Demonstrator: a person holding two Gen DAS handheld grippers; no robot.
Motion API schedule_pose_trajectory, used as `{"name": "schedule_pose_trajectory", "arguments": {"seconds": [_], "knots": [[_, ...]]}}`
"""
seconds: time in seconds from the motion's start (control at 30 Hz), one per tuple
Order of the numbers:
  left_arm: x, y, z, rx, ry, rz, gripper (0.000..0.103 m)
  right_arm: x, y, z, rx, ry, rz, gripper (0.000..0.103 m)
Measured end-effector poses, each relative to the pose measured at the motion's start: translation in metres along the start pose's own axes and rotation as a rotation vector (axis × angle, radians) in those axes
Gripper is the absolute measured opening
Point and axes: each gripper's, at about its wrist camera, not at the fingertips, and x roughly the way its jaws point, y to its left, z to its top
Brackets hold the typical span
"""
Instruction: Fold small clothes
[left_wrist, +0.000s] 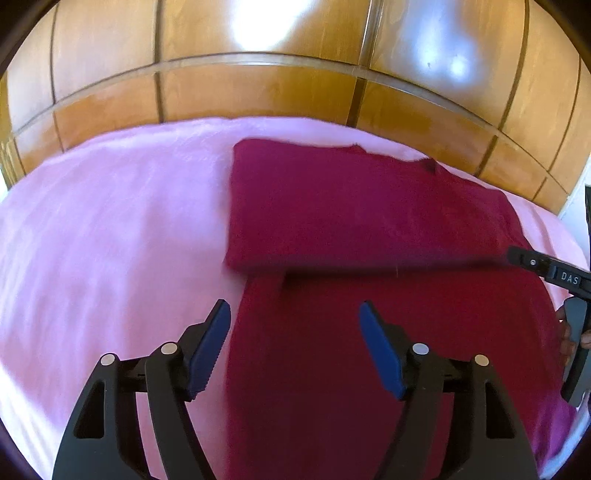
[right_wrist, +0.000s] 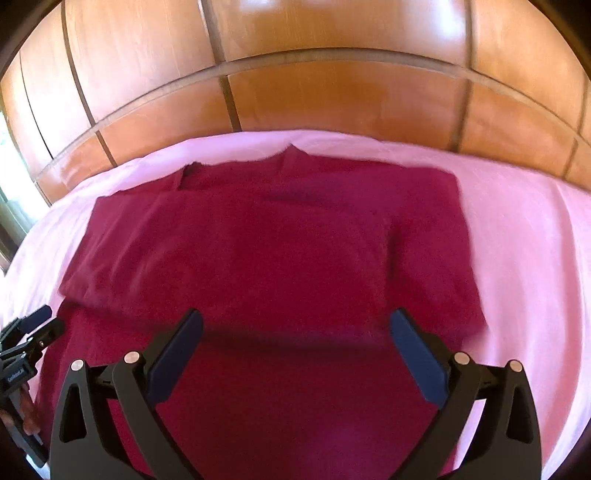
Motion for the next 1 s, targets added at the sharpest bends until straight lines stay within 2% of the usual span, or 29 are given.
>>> {"name": "schedule_pose_trajectory", "arguments": {"seconds": [0.2,0.33,0.4,0.53,0.6,0.63,0.7,0.73,0.77,0.8,0.87,1.0], "knots": [[-0.036,0.025,-0.053,-0.030,0.054,-0.068,0.069,-0.044,-0.031,-0.074,0.073,0.054,-0.047,0.101],[-0.058,0.026,-0.086,-0.001,0.079,-0.085,0.056,-0.075,-0.044,-0.117,0.119,0.086,-0.011,0.098],[-0.069,0.021,-0.101,0.042,0.090,-0.081,0.052,-0.092,-0.045,-0.135,0.132,0.091,0.007,0.090],[-0.084,0.021,-0.120,0.037,0.130,-0.115,0.042,-0.118,-0.048,-0.163,0.132,0.121,0.021,0.073],[-0.089,0.020,-0.127,0.032,0.155,-0.135,0.034,-0.126,-0.048,-0.173,0.135,0.144,0.035,0.058],[-0.090,0.021,-0.130,0.023,0.168,-0.147,0.032,-0.128,-0.047,-0.176,0.133,0.154,0.039,0.055],[-0.093,0.021,-0.134,0.016,0.187,-0.164,0.018,-0.132,-0.047,-0.183,0.130,0.174,0.044,0.044],[-0.095,0.021,-0.137,0.016,0.191,-0.167,0.014,-0.132,-0.046,-0.185,0.124,0.193,0.047,0.037],[-0.097,0.021,-0.137,0.013,0.193,-0.173,0.010,-0.131,-0.046,-0.186,0.114,0.213,0.043,0.019],[-0.100,0.023,-0.137,0.001,0.192,-0.184,0.008,-0.132,-0.046,-0.186,0.113,0.222,0.055,0.009],[-0.104,0.026,-0.132,-0.026,0.188,-0.215,0.007,-0.136,-0.042,-0.179,0.123,0.217,0.106,0.009],[-0.119,0.036,-0.110,-0.111,0.144,-0.324,0.006,-0.157,-0.040,-0.150,0.175,0.115,0.240,0.008]]}}
